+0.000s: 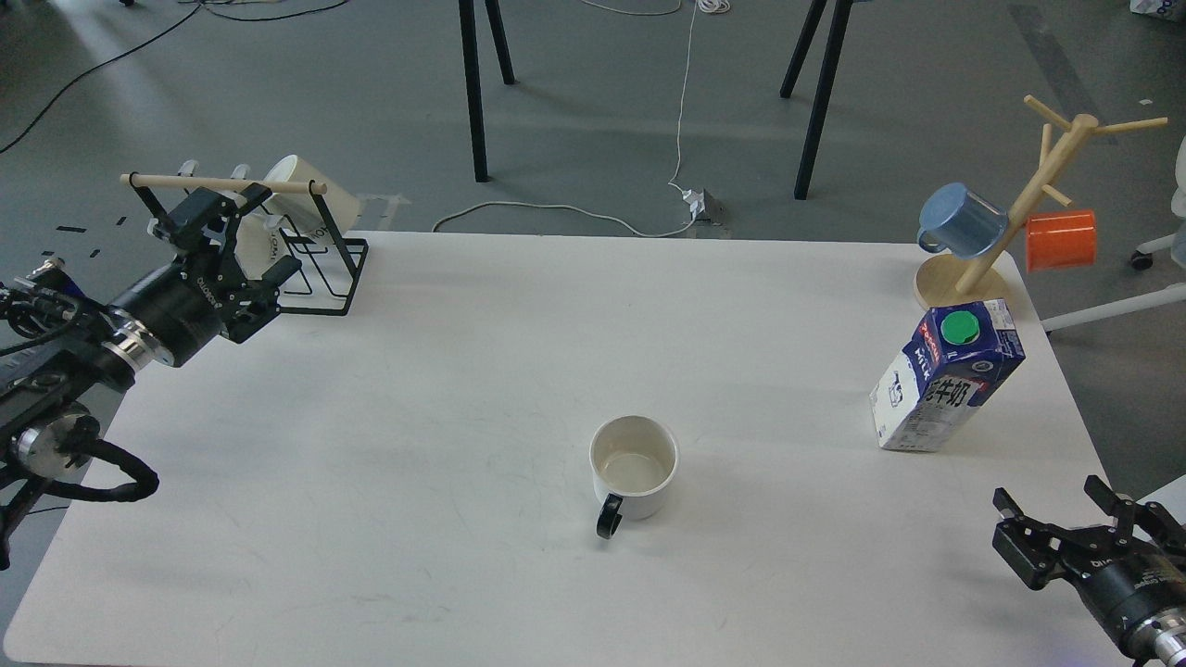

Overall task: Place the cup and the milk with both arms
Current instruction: 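Reach the right gripper to the milk carton and grasp its base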

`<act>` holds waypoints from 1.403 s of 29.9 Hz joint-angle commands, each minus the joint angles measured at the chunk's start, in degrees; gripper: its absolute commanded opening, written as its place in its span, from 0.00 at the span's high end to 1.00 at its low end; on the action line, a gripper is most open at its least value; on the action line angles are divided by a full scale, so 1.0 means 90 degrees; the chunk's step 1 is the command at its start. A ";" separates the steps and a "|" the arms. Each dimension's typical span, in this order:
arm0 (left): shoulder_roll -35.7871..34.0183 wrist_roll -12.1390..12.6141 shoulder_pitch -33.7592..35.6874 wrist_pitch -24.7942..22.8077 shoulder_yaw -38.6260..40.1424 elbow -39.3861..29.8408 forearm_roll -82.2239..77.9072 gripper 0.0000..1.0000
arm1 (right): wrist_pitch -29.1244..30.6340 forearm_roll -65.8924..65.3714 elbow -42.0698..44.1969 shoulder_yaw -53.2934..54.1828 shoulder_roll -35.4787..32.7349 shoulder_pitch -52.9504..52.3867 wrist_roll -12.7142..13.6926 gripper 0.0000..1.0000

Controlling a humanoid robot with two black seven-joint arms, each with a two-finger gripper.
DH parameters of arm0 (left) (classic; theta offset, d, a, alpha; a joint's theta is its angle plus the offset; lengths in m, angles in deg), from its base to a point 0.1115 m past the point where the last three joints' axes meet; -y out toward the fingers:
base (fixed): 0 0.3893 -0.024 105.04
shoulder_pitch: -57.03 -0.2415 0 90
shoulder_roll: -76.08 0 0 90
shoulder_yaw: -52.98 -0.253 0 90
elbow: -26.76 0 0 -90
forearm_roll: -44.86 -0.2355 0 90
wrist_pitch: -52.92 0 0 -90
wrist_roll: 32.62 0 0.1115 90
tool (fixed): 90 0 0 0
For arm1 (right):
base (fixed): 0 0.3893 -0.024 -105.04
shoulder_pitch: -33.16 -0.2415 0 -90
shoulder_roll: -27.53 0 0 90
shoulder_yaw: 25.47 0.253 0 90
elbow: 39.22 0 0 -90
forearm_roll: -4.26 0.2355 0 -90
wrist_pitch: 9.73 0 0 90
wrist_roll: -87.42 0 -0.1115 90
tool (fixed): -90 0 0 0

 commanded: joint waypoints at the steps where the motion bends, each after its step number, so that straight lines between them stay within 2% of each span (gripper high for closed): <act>1: 0.0001 -0.0001 -0.0056 0.0000 0.0000 0.0008 -0.0009 0.01 | 0.0000 -0.0110 0.0373 -0.0016 0.0481 -0.0249 0.0001 0.01; 10: 0.0001 -0.0001 -0.0154 0.0000 0.0000 0.0008 -0.0009 0.01 | 0.0000 -0.0569 0.0843 0.0004 0.1272 -0.0894 -0.0009 0.01; 31: 0.0109 -0.0001 -0.0330 0.0000 -0.0029 0.0067 -0.0038 0.01 | 0.0000 -0.0745 0.0989 0.0053 0.1312 -0.1373 -0.0019 0.01; 42: 0.0118 -0.0001 -0.0554 0.0000 -0.0039 0.0077 -0.0038 0.01 | 0.0000 -0.0745 0.1262 0.0092 0.1722 -0.1627 -0.0078 0.01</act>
